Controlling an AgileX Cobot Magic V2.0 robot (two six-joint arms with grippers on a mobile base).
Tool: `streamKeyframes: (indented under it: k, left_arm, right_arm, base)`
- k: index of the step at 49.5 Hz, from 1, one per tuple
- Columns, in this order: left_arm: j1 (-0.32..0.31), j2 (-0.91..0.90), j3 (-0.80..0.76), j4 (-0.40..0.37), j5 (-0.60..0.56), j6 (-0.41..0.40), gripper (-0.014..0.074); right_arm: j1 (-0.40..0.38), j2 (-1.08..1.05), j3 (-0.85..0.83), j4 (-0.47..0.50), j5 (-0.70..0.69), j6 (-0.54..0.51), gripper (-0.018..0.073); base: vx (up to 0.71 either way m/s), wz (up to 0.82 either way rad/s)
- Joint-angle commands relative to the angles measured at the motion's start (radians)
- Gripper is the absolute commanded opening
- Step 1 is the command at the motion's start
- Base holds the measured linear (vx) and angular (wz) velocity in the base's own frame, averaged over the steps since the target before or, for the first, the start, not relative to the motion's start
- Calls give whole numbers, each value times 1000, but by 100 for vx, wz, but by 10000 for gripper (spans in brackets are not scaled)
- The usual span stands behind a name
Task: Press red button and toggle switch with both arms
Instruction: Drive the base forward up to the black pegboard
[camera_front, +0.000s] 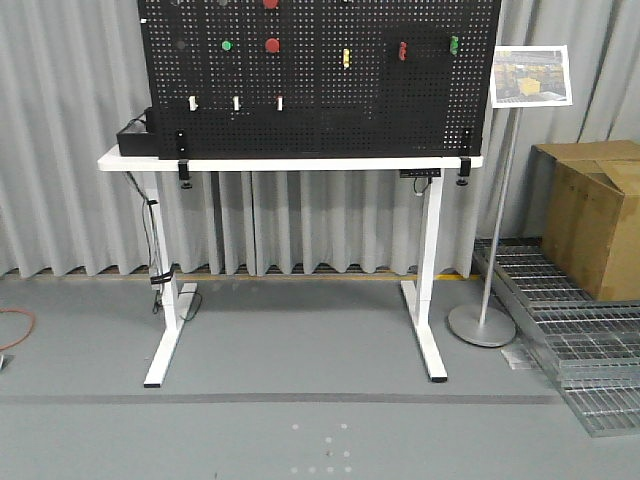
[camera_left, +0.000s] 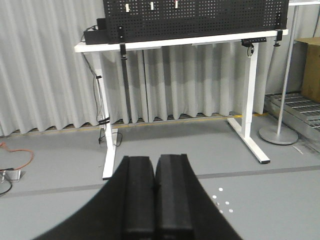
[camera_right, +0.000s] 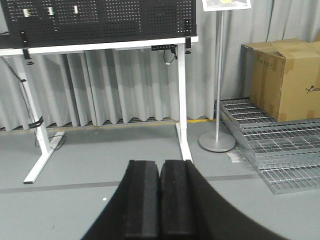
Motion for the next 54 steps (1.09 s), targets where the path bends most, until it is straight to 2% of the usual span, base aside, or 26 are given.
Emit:
streamKeyframes:
  k: [1, 54]
  left_arm:
    - [-6, -6, 33, -2, -82, -8, 2]
    - [-6, -6, 33, -2, -82, -8, 2]
  right_arm:
    - [-4, -16, 11, -4, -76, -7, -3]
    - [-4, -16, 11, -4, -76, -7, -3]
  base:
    - [35, -7]
    - [50, 3]
